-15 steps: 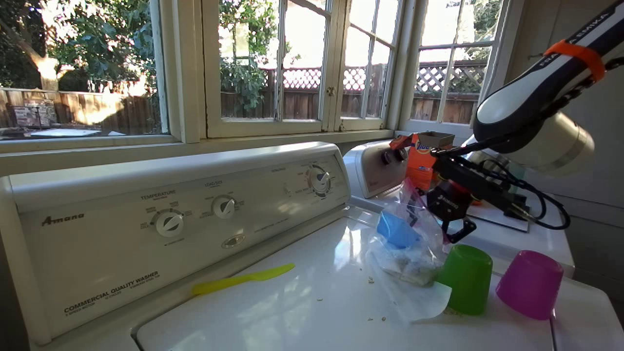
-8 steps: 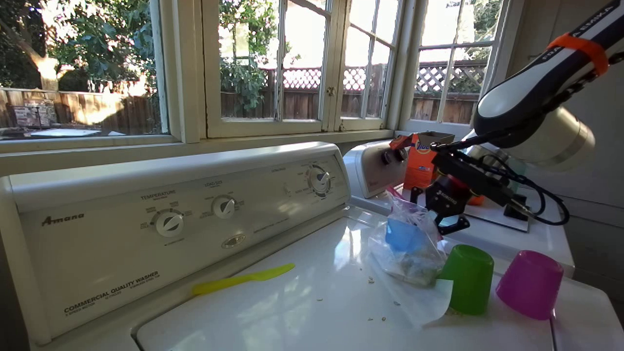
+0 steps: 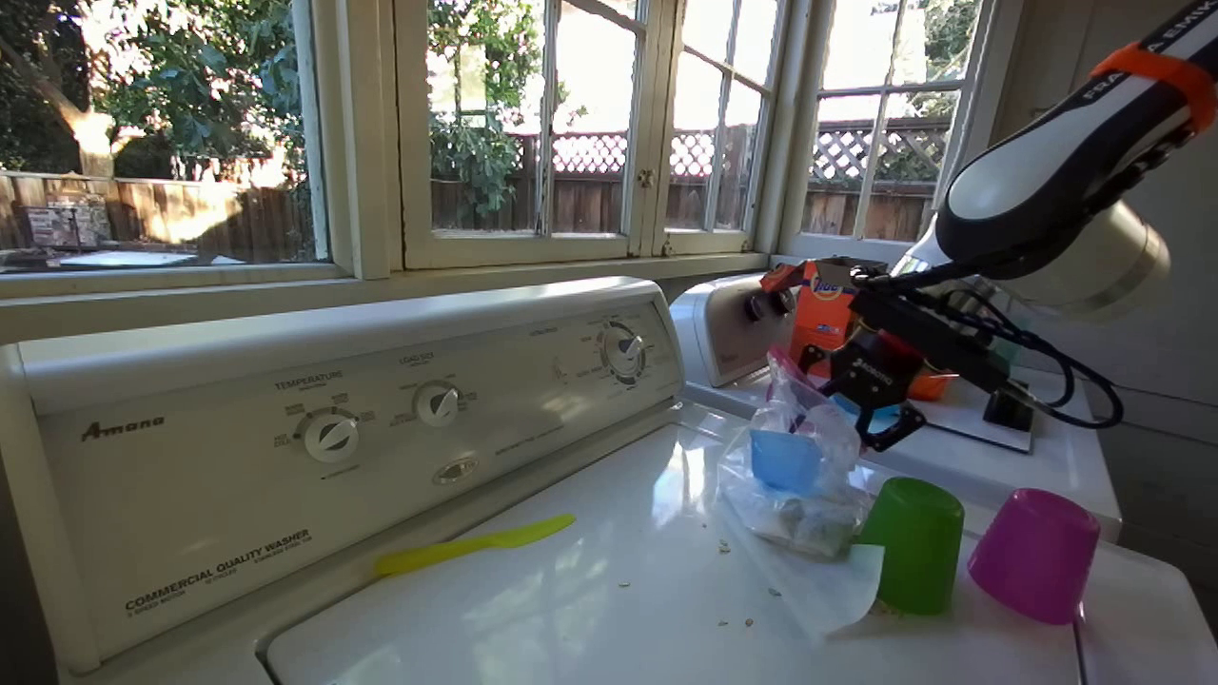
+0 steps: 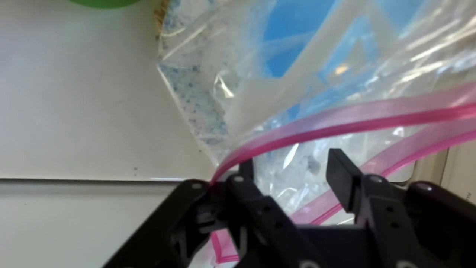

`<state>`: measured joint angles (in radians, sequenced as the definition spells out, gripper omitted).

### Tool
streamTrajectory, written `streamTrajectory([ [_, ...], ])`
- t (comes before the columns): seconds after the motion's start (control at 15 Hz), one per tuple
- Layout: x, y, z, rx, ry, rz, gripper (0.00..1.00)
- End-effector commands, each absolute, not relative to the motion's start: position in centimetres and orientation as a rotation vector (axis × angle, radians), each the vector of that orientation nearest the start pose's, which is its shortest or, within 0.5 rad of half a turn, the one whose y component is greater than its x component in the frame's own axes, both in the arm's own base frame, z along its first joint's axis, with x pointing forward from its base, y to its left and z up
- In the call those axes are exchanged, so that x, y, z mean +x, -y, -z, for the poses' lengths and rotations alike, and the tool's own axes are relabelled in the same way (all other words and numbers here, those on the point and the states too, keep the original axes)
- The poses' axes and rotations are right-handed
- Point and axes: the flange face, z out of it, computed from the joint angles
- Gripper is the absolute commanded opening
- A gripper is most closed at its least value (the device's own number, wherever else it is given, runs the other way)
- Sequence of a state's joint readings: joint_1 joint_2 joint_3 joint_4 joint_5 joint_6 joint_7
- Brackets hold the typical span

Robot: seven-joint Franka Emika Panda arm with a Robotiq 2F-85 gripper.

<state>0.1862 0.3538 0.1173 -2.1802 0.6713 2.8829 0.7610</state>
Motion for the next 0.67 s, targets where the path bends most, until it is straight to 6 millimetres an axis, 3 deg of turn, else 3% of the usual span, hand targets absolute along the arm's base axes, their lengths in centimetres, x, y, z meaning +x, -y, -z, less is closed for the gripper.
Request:
streamTrajectory([
  [0.0, 56.0, -13.9, -25.7, -2.375, -1.367, 0.171, 0.86],
  [0.13, 56.0, -14.0, -25.9, -2.403, -1.335, 0.179, 0.99],
  [0.6, 56.7, -15.9, -28.1, -2.416, -1.253, 0.16, 1.0],
])
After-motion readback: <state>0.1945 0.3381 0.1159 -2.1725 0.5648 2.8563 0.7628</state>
